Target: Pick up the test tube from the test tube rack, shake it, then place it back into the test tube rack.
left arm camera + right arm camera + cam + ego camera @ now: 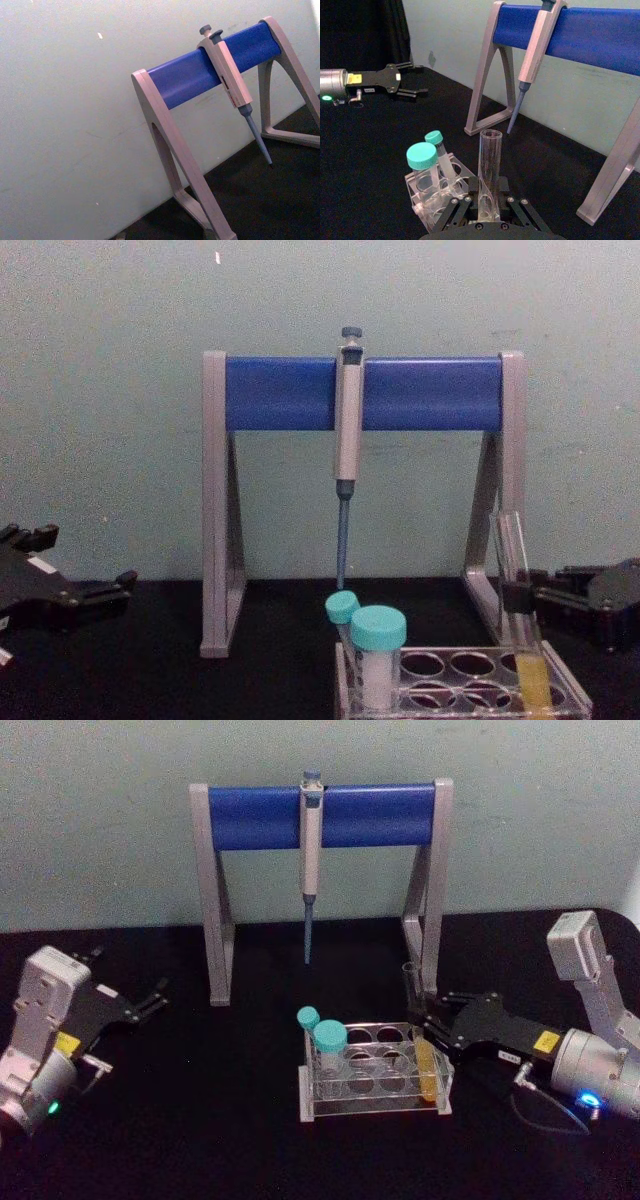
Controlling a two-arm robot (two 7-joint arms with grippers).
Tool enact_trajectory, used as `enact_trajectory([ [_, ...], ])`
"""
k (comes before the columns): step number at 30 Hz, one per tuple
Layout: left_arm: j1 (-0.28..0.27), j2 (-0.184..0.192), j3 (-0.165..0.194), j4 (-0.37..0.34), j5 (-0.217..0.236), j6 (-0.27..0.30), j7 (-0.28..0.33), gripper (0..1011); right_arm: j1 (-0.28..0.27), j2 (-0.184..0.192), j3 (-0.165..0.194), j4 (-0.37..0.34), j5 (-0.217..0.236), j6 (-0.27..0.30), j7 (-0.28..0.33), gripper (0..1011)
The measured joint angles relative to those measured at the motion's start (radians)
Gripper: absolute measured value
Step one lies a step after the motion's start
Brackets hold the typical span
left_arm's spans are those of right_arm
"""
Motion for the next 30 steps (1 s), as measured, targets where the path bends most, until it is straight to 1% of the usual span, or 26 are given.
enact_trajectory([
  [4,0.0,0.0,0.0,0.0,0.0,0.0,0.0,1001,0.0,0.0,0.0,0.0,0.0,0.0,0.0,226],
  [7,0.0,0.0,0.0,0.0,0.0,0.0,0.0,1002,-0.003,0.0,0.002,-0.001,-0.002,-0.013,0.004,226],
  [10,0.0,0.0,0.0,0.0,0.0,0.0,0.0,1001,-0.011,0.0,0.012,-0.009,0.0,-0.04,0.009,226],
  [11,0.0,0.0,0.0,0.0,0.0,0.0,0.0,1001,-0.011,0.0,0.012,-0.009,0.0,-0.04,0.009,226],
  [17,0.0,0.0,0.0,0.0,0.0,0.0,0.0,1001,-0.034,0.0,0.041,-0.033,0.023,-0.088,0.018,226],
  [21,0.0,0.0,0.0,0.0,0.0,0.0,0.0,1001,-0.047,0.002,0.056,-0.049,0.035,-0.104,0.019,226],
  [26,0.0,0.0,0.0,0.0,0.0,0.0,0.0,1001,-0.068,0.003,0.089,-0.08,0.061,-0.141,0.02,226],
  [27,0.0,0.0,0.0,0.0,0.0,0.0,0.0,1001,-0.068,0.003,0.089,-0.08,0.061,-0.141,0.02,226],
  [30,0.0,0.0,0.0,0.0,0.0,0.0,0.0,1001,-0.076,0.0,0.105,-0.091,0.07,-0.168,0.02,226],
])
